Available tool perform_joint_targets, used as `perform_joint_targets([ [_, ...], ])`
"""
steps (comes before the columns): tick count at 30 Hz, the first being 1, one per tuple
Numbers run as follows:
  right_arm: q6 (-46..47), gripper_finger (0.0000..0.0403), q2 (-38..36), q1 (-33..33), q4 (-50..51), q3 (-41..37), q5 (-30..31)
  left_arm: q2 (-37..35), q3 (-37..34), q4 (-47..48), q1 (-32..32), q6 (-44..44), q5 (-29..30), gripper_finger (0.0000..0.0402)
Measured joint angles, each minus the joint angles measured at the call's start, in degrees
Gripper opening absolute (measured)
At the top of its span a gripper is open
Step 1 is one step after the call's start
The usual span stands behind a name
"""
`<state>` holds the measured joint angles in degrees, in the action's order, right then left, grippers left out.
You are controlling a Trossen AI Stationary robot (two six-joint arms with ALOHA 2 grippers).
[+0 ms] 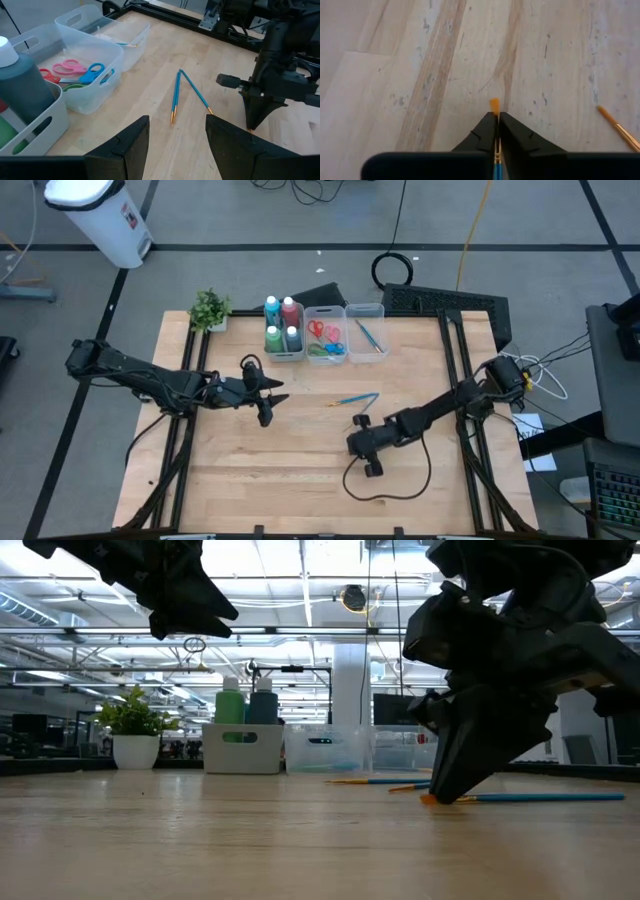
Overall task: Pick & Place Paint Supplies
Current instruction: Put the blue paint brush into the right transparent bin
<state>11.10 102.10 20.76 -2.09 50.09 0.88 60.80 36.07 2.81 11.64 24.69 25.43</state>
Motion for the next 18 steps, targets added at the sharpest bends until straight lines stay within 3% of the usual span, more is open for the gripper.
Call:
perform_joint_targets([
  [10, -0.49, 0.0002, -1.0, -0.21, -0.18, -0.19, -0.04, 0.0, 0.0, -0.1, 0.0, -0.18, 0.0, 0.0202],
  [18, -1.3, 0.0001, -7.81, -0.16, -0.16, -0.37, 2.04, 0.0, 0.0, -0.07, 0.0, -0.16, 0.0, 0.0202],
])
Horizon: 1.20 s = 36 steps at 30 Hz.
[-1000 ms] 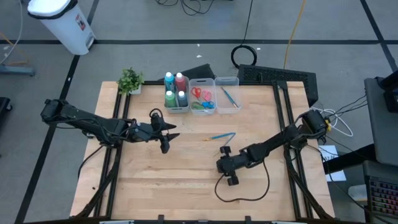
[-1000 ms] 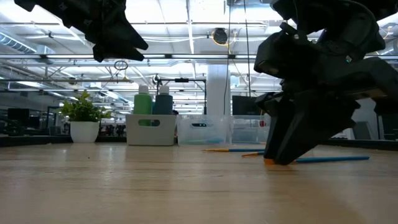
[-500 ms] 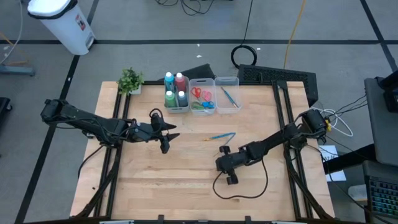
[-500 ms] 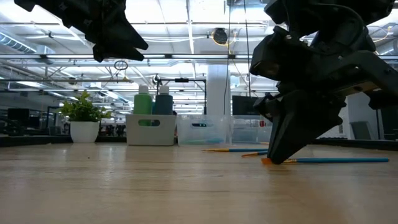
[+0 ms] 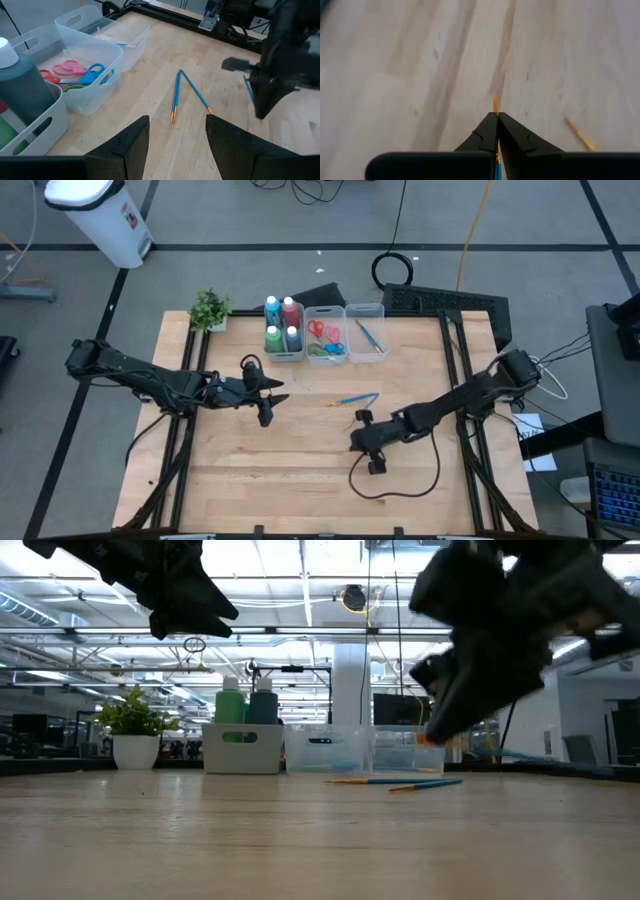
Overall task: Pick & Place Paint Supplies
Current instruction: Put the blue paint brush into the right transparent bin
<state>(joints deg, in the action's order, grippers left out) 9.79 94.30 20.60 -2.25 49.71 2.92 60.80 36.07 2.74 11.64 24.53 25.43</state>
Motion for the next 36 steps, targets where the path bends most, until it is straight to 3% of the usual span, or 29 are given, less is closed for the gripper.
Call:
perform_joint_targets([
  [9, -0.01, 0.0, -6.37, 0.02, -2.84, 0.13, 2.14, 0.0, 0.0, 0.04, 0.0, -0.21, 0.0, 0.0202],
  [20, -9.84, 0.0, -8.88, -0.66, -18.67, 0.17, 2.85, -0.33, 0.0, 0.43, 0.14, -1.63, -0.1, 0.0203],
  [27, -10.44, 0.0, -8.89, -1.51, -18.53, 0.17, 2.86, -9.5, -2.01, 3.12, 2.95, -10.54, -0.23, 0.0202],
  [36, -10.55, 0.0, -8.89, -1.51, -19.4, 0.17, 2.95, -25.18, -15.16, -3.45, 4.74, -13.56, -0.02, 0.0203],
])
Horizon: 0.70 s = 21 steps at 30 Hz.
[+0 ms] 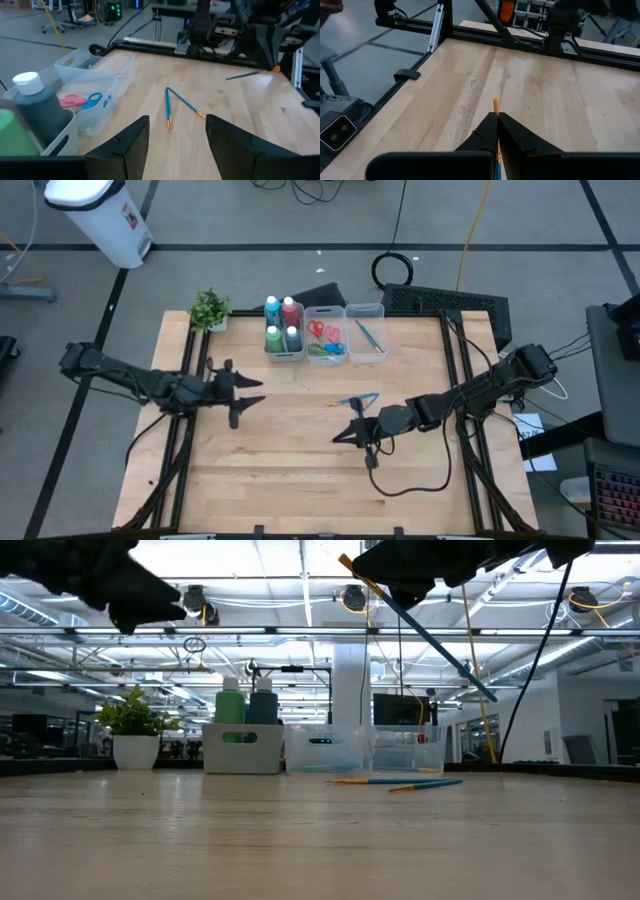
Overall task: Pick & Place Paint Supplies
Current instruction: Put the blue paint brush into the right transparent bin
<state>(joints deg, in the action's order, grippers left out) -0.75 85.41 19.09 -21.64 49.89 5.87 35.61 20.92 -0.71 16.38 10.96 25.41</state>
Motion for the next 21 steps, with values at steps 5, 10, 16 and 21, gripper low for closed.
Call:
perform_joint_targets([
  [5, -0.13, 0.0, -0.02, 0.0, -0.45, 0.0, 0.04, -8.35, -6.33, -2.33, 0.0, -0.42, 0.02, 0.0202],
  [10, -0.26, 0.0, -0.01, -0.3, -0.58, 0.02, 0.04, -17.35, -11.51, -3.44, -0.16, -2.37, 0.11, 0.0203],
  [16, -0.13, 0.0, -0.02, -0.31, -0.18, 0.02, 0.04, -26.05, -13.91, -1.18, -0.44, -3.84, 0.04, 0.0203],
  [21, -0.15, 0.0, -0.02, -0.33, -0.05, 0.04, 0.04, -31.82, -13.94, 4.31, -0.44, -2.17, 0.01, 0.0202],
])
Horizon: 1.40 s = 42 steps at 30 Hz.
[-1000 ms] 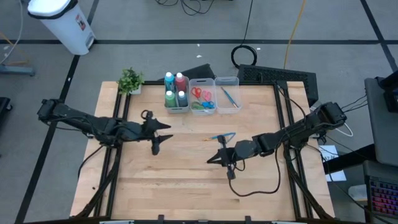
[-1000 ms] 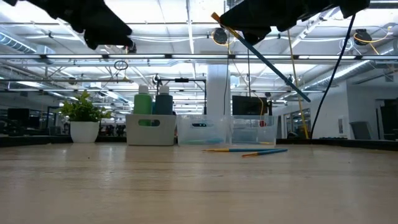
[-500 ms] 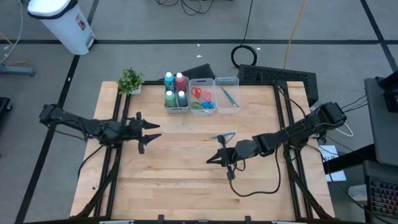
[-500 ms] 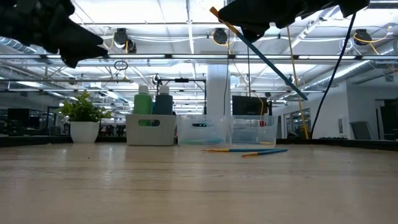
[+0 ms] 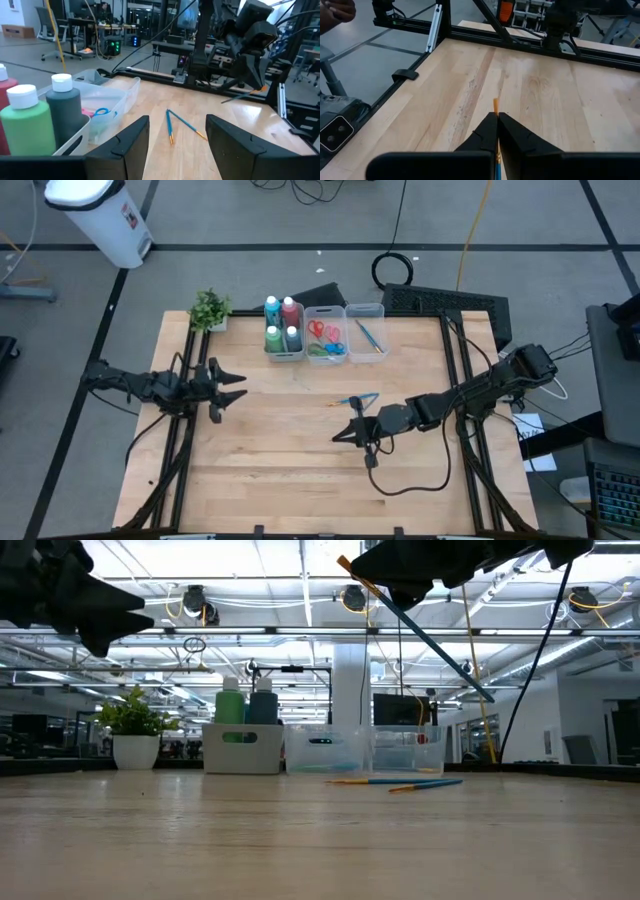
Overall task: Pick & Place Paint Supplies
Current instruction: Put the blue paint brush into the right transparent bin
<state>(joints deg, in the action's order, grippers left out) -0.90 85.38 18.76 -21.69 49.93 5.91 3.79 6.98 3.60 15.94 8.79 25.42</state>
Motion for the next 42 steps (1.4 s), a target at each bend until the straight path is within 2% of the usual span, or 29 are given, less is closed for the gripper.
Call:
perform_joint_targets([
  [5, -0.01, 0.0, 0.0, 0.0, -0.19, 0.0, 0.0, -3.53, -0.62, 2.63, 0.0, 0.7, -0.01, 0.0203],
  [11, 0.0, 0.0, 0.0, -0.33, -0.33, 0.0, 0.02, -3.37, -4.07, -1.2, -0.11, -0.39, 0.1, 0.0202],
  [24, 0.38, 0.0, -0.02, -1.19, -0.99, 0.04, 0.04, -0.55, -4.13, -1.12, -0.22, -5.46, 0.05, 0.0203],
  [31, 1.86, 0.0, -0.02, -3.25, -3.55, 0.04, 0.07, 0.34, -4.13, -1.19, -0.22, -13.3, 0.25, 0.0202],
  [42, 3.45, 0.0, -0.02, -9.5, -5.09, 0.04, 0.09, 0.35, -4.13, -1.23, -0.22, -13.02, 0.16, 0.0202],
])
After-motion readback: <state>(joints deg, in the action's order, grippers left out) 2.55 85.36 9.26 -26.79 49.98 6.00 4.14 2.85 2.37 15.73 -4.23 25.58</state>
